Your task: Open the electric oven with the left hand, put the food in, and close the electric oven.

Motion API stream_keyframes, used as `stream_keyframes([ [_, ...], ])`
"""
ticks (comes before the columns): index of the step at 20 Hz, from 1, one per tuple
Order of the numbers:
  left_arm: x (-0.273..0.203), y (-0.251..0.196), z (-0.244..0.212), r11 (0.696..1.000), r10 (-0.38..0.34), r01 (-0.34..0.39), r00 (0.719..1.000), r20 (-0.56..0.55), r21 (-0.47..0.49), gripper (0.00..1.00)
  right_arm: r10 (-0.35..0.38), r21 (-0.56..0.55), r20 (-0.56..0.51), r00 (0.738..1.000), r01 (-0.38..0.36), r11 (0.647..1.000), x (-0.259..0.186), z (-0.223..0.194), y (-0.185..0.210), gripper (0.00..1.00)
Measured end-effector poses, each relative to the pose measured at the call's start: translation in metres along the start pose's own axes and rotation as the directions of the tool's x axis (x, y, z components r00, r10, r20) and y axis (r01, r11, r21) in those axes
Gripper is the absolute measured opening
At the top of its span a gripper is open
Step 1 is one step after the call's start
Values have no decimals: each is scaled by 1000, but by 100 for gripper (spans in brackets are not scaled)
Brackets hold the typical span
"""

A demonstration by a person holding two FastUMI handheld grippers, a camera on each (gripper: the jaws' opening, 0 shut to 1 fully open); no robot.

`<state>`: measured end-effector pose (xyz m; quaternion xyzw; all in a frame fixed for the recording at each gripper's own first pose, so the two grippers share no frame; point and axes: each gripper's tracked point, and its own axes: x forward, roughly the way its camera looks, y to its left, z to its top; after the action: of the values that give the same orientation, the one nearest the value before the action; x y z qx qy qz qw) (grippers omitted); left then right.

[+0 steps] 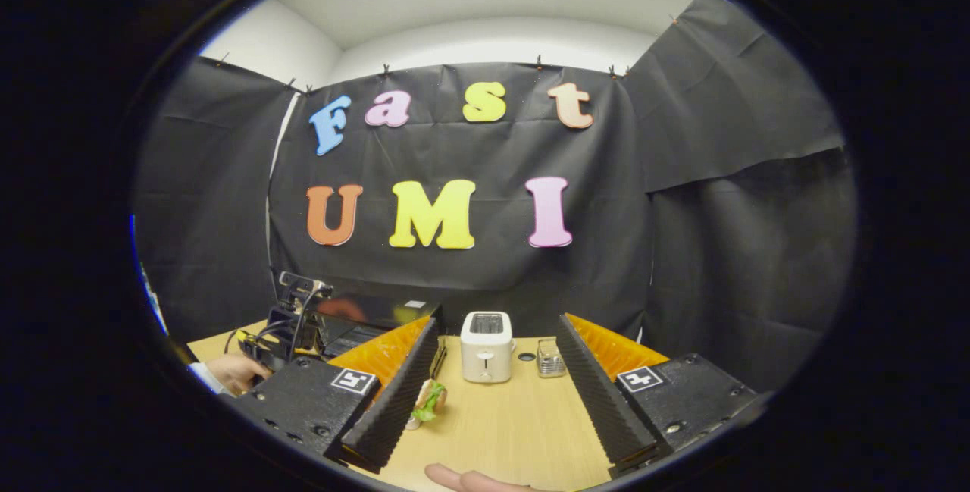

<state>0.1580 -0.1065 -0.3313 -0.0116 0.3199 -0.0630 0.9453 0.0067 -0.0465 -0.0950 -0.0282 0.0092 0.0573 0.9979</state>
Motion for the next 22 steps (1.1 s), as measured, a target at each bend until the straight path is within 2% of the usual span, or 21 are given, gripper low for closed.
stream_keyframes([
  [2,2,-2,-22,1000,-1,1,1000,-20,-1,98,7,-9,-10,1000,-7,1000,-3,-5,6,100],
  [3,4,-3,-28,1000,-1,1,1000,-29,-6,90,10,-11,-15,1000,-10,1000,-3,-6,8,100],
  [4,6,-2,-34,1000,-1,1,999,-40,-11,98,10,-12,-21,1000,-10,1000,-4,-9,9,100],
  [6,13,-1,-52,1000,-3,3,997,-77,-11,96,11,-14,-32,999,-12,1000,-3,-13,10,100],
  [7,17,-2,-59,1000,-6,4,996,-94,-21,87,13,-13,-36,999,-14,1000,-3,-15,11,100],
  [9,22,-1,-70,999,-5,1,993,-118,-37,100,16,-9,-47,999,-16,1000,0,-21,11,100],
  [11,22,-2,-68,1000,-3,0,995,-100,-31,100,11,-6,-60,998,-12,1000,5,-26,9,100],
  [12,22,0,-71,999,-5,1,995,-104,-33,95,11,-2,-69,998,-12,1000,8,-30,8,100],
  [14,21,1,-71,999,-7,3,995,-103,-43,96,17,11,-91,996,-16,1000,15,-37,9,100],
  [15,18,1,-67,999,-14,10,996,-87,-46,95,27,17,-109,994,-25,1000,19,-42,10,91],
  [16,14,-1,-64,999,-27,23,997,-72,-49,95,37,25,-138,990,-33,999,25,-49,12,100],
  [18,-4,-5,-49,997,-57,56,998,-15,-52,94,62,34,-195,979,-56,998,41,-61,17,100],
  [21,-38,-3,-13,998,-55,60,991,121,-37,93,109,59,-283,953,-97,994,72,-81,24,100],
  [22,-51,0,1,998,-45,50,983,176,-24,93,126,73,-317,940,-109,991,82,-92,26,91],
])
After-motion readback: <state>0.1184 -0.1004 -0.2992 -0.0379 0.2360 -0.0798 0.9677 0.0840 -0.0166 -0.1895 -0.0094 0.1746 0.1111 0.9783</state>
